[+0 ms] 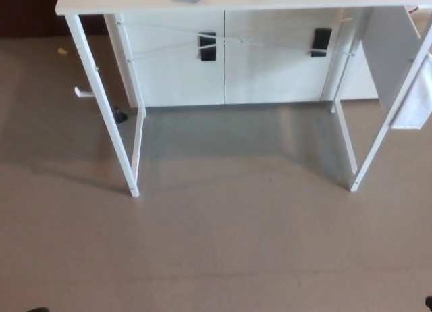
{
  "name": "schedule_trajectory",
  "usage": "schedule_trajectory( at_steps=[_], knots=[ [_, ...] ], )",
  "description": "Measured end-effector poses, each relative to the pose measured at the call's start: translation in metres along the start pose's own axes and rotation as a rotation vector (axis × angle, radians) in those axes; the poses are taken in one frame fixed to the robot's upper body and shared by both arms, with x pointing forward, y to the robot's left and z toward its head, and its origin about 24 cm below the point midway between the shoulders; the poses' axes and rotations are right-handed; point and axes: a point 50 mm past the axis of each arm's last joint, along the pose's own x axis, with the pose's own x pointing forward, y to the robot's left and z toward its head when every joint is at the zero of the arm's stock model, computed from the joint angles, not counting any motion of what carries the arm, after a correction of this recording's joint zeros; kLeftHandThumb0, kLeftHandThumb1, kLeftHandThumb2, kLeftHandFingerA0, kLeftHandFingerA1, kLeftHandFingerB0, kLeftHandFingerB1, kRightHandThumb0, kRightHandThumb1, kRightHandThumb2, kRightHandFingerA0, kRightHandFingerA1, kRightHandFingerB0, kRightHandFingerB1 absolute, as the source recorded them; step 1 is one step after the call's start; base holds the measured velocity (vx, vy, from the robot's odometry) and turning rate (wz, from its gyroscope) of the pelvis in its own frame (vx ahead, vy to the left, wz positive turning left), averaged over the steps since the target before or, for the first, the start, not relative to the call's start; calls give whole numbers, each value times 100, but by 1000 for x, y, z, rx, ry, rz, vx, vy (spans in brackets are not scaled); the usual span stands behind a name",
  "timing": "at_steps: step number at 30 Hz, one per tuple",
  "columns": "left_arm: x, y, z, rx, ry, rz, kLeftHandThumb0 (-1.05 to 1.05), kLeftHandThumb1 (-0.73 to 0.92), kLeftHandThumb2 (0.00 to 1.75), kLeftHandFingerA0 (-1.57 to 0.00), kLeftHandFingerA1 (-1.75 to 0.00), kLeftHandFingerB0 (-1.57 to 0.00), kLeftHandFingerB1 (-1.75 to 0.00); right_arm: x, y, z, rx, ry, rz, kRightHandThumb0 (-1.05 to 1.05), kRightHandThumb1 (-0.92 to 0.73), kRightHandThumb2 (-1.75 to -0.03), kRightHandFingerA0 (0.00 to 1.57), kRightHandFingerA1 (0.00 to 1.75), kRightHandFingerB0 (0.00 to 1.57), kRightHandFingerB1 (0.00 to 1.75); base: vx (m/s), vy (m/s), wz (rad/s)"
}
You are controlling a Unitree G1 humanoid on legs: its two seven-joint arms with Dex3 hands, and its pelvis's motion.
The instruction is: The robot walks towards a desk on which a shovel is kept on the left hand side and a container is kept on the right hand side. The robot picks up the shovel using its left hand and places it in the container.
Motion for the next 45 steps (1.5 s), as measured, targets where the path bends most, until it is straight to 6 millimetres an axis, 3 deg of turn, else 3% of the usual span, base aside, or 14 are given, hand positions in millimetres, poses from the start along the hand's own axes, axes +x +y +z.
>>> schedule_trajectory(
  at_steps=[6,7,8,10,16,31,32,36,37,45],
  knots=[
    [-5,3,-4,38,10,1,-18,62,58,-48,-44,-40,-35,-7,1,-10,-1,18,3,-23,-40,-52,94,55,56,49,287,102,2],
    [-6,3,-4,40,12,0,-24,58,65,-44,-47,-38,-39,-7,1,-11,0,19,1,-22,-40,-52,95,56,55,49,232,17,9],
    [-7,3,-6,42,17,-1,-18,62,58,-48,-44,-40,-35,-8,0,-13,2,26,0,-22,-40,-52,94,56,54,49,220,12,7],
    [-8,3,-9,42,27,-1,-23,58,64,-44,-47,-39,-39,-10,0,-15,2,33,-2,-24,-42,-53,92,55,52,48,225,-57,12],
    [-11,2,-20,26,52,2,-16,66,58,-43,-41,-37,-34,-16,1,-24,2,63,-3,-26,-41,-52,94,55,55,49,250,-200,12],
    [-16,-23,-22,20,-5,19,-19,58,57,-46,-41,-38,-34,-17,1,-24,-18,39,2,-26,-43,-52,93,57,52,48,253,-33,2],
    [-15,-27,-17,16,-34,17,-17,65,58,-42,-41,-38,-34,-16,3,-23,-18,35,9,-26,-42,-52,93,57,53,48,367,144,-41],
    [-15,-38,-3,-17,-108,17,-21,61,64,-41,-44,-38,-38,-11,10,-19,-12,16,31,-27,-42,-52,90,56,51,48,304,117,-7],
    [-15,-40,-1,-26,-115,17,-18,65,58,-43,-42,-38,-34,-11,11,-20,-10,18,34,-25,-42,-52,90,56,51,49,215,67,2],
    [-12,-46,-10,-62,-81,34,-21,60,63,-43,-44,-39,-38,-14,14,-23,1,25,38,-27,-43,-52,92,57,53,49,235,-81,12]
  ],
)
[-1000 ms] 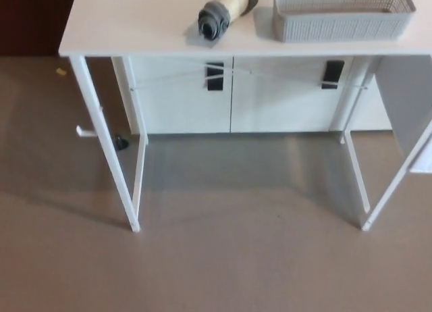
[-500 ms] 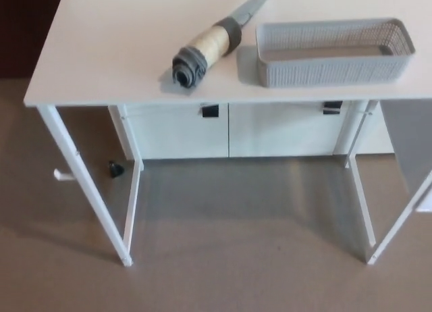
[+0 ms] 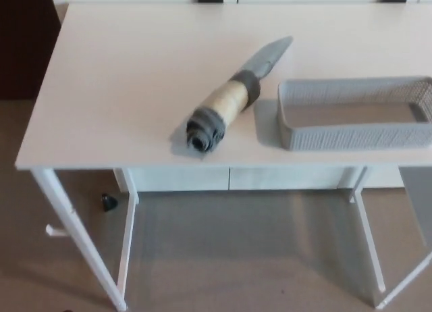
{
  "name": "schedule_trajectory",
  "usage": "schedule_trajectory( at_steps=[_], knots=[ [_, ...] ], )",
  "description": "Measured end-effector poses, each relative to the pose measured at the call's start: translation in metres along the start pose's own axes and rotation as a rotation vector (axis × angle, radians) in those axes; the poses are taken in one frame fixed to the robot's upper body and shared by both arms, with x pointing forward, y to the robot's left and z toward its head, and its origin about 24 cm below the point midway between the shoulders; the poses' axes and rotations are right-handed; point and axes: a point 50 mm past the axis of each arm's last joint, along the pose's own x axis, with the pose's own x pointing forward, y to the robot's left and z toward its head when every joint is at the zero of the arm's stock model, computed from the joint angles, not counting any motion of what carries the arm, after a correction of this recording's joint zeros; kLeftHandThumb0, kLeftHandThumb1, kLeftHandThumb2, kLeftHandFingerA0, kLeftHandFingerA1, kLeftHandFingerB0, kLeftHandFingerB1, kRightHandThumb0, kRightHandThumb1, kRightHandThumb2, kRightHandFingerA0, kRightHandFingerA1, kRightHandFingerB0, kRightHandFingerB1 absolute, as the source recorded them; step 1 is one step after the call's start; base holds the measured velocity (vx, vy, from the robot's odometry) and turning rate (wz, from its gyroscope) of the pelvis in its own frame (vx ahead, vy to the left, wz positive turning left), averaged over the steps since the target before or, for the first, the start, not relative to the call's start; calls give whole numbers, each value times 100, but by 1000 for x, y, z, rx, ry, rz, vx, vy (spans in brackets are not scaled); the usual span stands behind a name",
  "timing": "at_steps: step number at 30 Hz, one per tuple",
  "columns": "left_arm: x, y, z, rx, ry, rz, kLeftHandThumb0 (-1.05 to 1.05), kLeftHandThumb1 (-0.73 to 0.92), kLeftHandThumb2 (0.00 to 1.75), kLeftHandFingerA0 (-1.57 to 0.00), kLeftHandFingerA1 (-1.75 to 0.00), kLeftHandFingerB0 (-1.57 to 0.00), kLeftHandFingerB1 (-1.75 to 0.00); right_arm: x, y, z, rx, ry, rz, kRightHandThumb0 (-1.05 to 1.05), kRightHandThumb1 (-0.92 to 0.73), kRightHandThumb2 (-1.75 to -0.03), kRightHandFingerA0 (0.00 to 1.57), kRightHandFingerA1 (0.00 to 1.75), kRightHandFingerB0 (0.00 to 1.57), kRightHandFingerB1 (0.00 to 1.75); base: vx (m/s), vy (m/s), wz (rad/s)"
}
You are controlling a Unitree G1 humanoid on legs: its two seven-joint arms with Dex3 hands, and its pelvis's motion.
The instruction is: The robot walks towards a desk on which a shovel is kept on the left hand side and a container is kept on the right hand side. The robot picks up the shovel using its left hand and places it in the container.
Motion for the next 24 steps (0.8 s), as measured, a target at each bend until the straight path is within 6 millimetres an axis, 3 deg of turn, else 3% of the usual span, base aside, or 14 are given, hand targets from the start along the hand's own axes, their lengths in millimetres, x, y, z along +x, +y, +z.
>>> schedule_trajectory(
  at_steps=[9,18,19,23,24],
  knots=[
    [-4,-12,-12,52,51,-55,-22,58,58,-51,-40,-42,-35,3,-1,11,-5,-43,-2,-26,-43,-52,93,56,52,48,266,-109,7],
    [-8,-9,-15,155,71,-82,-22,59,58,-51,-41,-42,-35,2,4,8,8,-35,5,-27,-43,-52,90,57,53,49,200,139,-8],
    [-7,-8,-15,164,71,-81,-22,60,58,-50,-41,-42,-35,2,5,8,9,-35,5,-30,-53,-56,72,48,43,38,212,183,6],
    [-7,-6,-14,184,73,-83,-25,60,58,-50,-40,-41,-34,14,7,-2,39,17,5,-32,-53,-56,73,49,43,38,71,79,5],
    [-7,-6,-14,188,74,-84,-25,59,58,-51,-40,-41,-34,16,7,-4,45,26,5,-42,-43,-72,69,59,38,47,30,12,7]
  ],
)
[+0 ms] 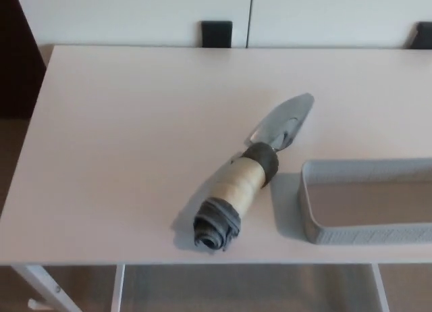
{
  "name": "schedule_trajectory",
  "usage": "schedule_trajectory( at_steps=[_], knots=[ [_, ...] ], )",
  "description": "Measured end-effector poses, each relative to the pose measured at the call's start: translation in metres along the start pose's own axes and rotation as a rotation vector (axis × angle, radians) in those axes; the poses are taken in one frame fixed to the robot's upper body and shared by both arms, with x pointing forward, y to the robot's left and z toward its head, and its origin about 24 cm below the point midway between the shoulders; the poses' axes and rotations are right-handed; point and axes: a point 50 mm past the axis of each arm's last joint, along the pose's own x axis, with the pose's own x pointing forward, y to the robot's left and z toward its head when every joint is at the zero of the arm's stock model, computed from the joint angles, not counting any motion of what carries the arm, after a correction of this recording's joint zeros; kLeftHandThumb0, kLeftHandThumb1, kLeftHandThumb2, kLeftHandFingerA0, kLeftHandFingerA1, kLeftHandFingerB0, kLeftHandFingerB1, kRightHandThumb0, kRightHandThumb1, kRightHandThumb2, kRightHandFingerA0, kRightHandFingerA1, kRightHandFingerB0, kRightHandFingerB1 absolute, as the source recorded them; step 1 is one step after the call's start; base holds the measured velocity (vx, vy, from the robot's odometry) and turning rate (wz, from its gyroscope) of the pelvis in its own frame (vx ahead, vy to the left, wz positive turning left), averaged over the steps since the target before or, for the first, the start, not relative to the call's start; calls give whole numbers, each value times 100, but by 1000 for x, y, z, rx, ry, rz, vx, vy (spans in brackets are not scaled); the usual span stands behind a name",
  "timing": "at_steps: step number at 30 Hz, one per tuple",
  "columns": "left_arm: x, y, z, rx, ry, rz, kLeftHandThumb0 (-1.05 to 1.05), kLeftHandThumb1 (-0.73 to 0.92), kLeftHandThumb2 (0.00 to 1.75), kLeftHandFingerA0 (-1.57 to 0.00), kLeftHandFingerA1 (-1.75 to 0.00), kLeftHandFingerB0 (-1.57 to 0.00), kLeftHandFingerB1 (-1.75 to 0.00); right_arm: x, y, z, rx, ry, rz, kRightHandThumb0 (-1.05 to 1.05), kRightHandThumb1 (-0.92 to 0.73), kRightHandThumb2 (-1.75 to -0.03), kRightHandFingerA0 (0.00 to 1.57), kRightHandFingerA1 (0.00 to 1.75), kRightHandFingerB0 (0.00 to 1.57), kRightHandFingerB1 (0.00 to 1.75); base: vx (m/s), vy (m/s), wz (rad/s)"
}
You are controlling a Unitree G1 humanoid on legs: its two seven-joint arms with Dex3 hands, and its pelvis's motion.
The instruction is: The robot walks towards a desk on which a shovel is kept on the left hand side and a container is kept on the right hand side. The robot picks up the shovel using its left hand and places it in the container.
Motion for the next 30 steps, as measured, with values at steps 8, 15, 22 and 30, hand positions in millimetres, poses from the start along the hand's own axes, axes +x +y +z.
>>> schedule_trajectory(
  at_steps=[8,15,22,30],
  knots=[
    [-1,2,0,51,8,-7,-26,59,58,-52,-40,-42,-35,15,2,-13,27,44,-4,-40,-43,-70,68,59,37,47,-36,-109,2],
    [-1,-2,-1,92,7,-22,-27,59,58,-52,-39,-41,-34,12,-5,-16,4,30,-23,-30,-54,-56,73,49,42,38,-76,-100,-1],
    [-2,-2,-1,122,4,-23,-28,59,58,-52,-39,-42,-34,14,-4,-12,-4,-2,-20,-31,-54,-56,73,49,43,38,-55,229,-3],
    [-2,3,0,148,2,-8,-29,59,58,-54,-40,-43,-35,15,-1,-14,1,-8,-12,-32,-55,-56,73,49,41,38,-6,106,5]
  ],
)
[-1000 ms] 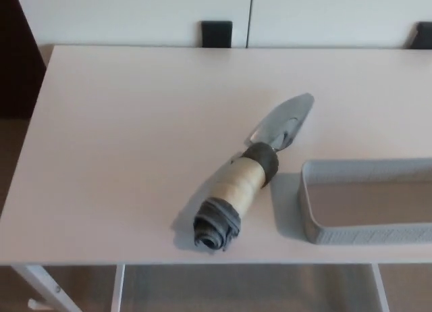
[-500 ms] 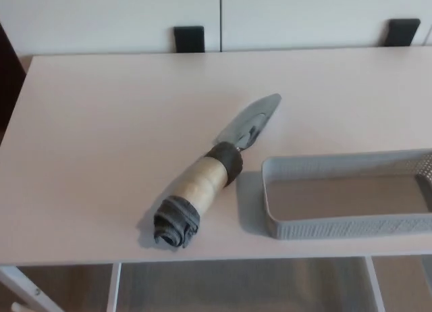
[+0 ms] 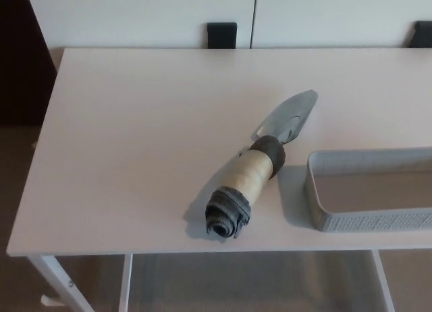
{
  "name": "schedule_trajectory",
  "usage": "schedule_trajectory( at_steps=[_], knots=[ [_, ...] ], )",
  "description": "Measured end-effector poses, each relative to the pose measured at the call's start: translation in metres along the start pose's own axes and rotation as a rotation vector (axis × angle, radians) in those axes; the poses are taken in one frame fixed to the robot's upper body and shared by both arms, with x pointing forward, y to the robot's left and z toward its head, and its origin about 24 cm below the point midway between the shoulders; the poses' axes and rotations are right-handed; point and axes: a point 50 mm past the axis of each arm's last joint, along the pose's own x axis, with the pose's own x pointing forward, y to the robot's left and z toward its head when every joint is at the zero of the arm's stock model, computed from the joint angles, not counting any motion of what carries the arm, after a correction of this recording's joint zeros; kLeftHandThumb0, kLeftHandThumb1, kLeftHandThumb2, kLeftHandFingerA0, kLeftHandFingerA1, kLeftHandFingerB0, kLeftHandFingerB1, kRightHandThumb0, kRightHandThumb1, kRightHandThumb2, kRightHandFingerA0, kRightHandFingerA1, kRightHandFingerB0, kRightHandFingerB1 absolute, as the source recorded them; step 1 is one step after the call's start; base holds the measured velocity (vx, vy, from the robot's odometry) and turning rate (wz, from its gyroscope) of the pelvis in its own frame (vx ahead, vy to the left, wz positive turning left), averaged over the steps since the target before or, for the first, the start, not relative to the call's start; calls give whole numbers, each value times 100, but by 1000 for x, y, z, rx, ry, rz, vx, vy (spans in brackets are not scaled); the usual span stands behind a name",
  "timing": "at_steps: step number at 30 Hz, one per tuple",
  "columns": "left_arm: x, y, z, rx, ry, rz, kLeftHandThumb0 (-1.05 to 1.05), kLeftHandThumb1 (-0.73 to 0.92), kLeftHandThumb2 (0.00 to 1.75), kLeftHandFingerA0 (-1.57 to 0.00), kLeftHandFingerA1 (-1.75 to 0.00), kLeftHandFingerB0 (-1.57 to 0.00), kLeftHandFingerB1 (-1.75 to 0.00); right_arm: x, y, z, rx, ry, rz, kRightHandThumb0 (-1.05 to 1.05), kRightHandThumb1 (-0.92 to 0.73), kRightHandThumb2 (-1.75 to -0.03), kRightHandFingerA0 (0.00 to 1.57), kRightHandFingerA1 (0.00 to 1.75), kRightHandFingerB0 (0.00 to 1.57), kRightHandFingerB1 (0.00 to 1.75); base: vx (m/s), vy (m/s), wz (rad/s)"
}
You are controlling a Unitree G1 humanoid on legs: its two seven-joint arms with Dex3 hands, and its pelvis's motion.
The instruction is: The robot walks towards a desk on which a shovel is kept on the left hand side and a container is kept on the right hand side. The robot picks up the shovel using its left hand and places it in the container.
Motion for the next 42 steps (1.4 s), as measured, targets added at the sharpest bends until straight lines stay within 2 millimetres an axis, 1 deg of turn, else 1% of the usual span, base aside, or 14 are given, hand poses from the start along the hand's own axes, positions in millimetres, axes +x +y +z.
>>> schedule_trajectory(
  at_steps=[11,12,13,14,15,17,18,28,31,34,35,36,39,42],
  knots=[
    [-1,-3,-1,9,4,-6,-31,58,58,-53,-39,-43,-35,2,-2,1,-11,-9,-2,-31,-56,-57,73,50,43,38,14,-49,3],
    [-1,-4,-2,11,5,-8,-43,50,72,-45,-47,-37,-43,1,-2,1,-14,-9,-2,-33,-56,-57,73,49,42,38,0,0,0],
    [-1,-4,-2,17,4,-12,-42,60,59,-46,-38,-36,-32,1,-2,1,-15,-10,-2,-32,-55,-56,73,48,42,38,0,0,0],
    [-2,-7,-2,39,-3,-26,-59,49,78,-36,-46,-28,-42,1,-2,2,-17,-13,0,-32,-56,-57,71,49,41,38,0,0,0],
    [-2,-8,-1,53,-7,-36,-61,50,79,-34,-45,-25,-42,2,-2,2,-18,-14,0,-32,-56,-56,71,50,41,38,0,0,0],
    [-4,-13,3,117,-34,-88,-62,50,79,-32,-44,-24,-41,2,-1,3,-19,-17,4,-31,-56,-56,72,50,41,38,0,0,0],
    [-6,-16,6,150,-51,-122,-58,61,59,-38,-33,-29,-30,3,0,4,-20,-18,6,-32,-56,-57,71,49,41,38,0,0,0],
    [-31,-68,64,356,-338,-496,-79,76,64,-30,-31,-24,-29,6,5,8,-39,-26,30,-31,-57,-58,73,50,43,39,0,0,0],
    [-40,-78,84,388,-435,-566,-65,92,67,-27,-35,-23,-30,7,6,8,-41,-26,33,-30,-57,-57,73,51,44,40,0,0,0],
    [-51,-87,106,423,-541,-628,-61,92,71,-28,-39,-24,-31,8,6,9,-43,-28,35,-32,-56,-57,70,49,45,39,0,0,0],
    [-54,-89,113,431,-577,-647,-59,92,70,-31,-41,-26,-32,8,7,10,-44,-29,36,-40,-46,-73,64,59,39,49,0,0,0],
    [-59,-94,122,442,-624,-675,-54,92,69,-32,-44,-29,-33,8,7,10,-44,-29,36,-34,-56,-57,70,50,44,39,0,0,0],
    [-71,-106,143,459,-749,-737,-54,92,69,-28,-45,-30,-30,9,7,11,-45,-33,37,-31,-57,-57,72,50,45,39,0,0,0],
    [-78,-119,159,445,-847,-782,-36,80,64,-42,-44,-44,-33,10,7,12,-46,-35,38,-32,-57,-57,73,50,44,40,0,0,0]
  ],
)
